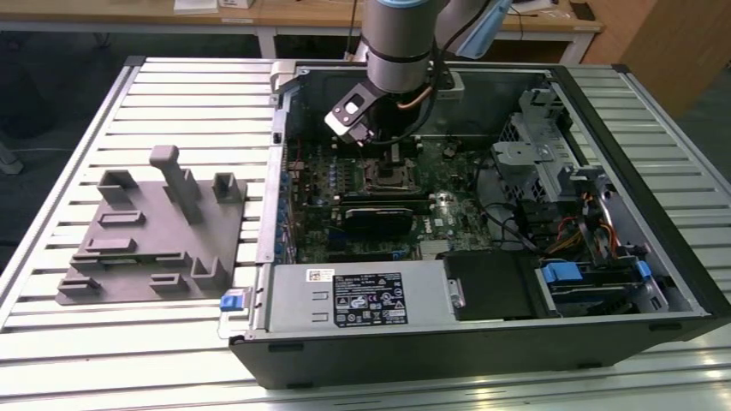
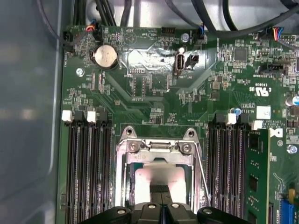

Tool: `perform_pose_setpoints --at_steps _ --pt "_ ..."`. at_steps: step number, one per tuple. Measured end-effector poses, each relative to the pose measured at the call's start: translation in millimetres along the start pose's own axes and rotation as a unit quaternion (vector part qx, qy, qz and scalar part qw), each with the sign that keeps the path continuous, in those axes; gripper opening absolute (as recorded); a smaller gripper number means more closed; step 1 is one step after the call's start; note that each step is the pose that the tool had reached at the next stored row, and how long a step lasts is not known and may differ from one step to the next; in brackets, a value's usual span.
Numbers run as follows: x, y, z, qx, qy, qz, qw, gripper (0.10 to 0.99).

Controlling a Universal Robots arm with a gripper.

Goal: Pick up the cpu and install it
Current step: 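Close the cpu cover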

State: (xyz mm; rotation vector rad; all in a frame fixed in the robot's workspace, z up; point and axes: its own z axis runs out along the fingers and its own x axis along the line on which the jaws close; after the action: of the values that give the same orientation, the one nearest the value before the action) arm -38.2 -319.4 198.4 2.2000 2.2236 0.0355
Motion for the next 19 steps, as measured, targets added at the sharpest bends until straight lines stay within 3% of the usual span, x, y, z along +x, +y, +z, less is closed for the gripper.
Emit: perform_pose_setpoints --at_steps 8,14,19 --pt "1.4 0.2 -1.0 -0.0007 0.0011 0.000 1.0000 0.106" --pt "1.4 -0.8 -8.3 -0.0006 0.0023 0.000 1.0000 0.106" --pt "1.5 -2.3 -10.0 -0.0006 0.0025 0.000 1.0000 0.106"
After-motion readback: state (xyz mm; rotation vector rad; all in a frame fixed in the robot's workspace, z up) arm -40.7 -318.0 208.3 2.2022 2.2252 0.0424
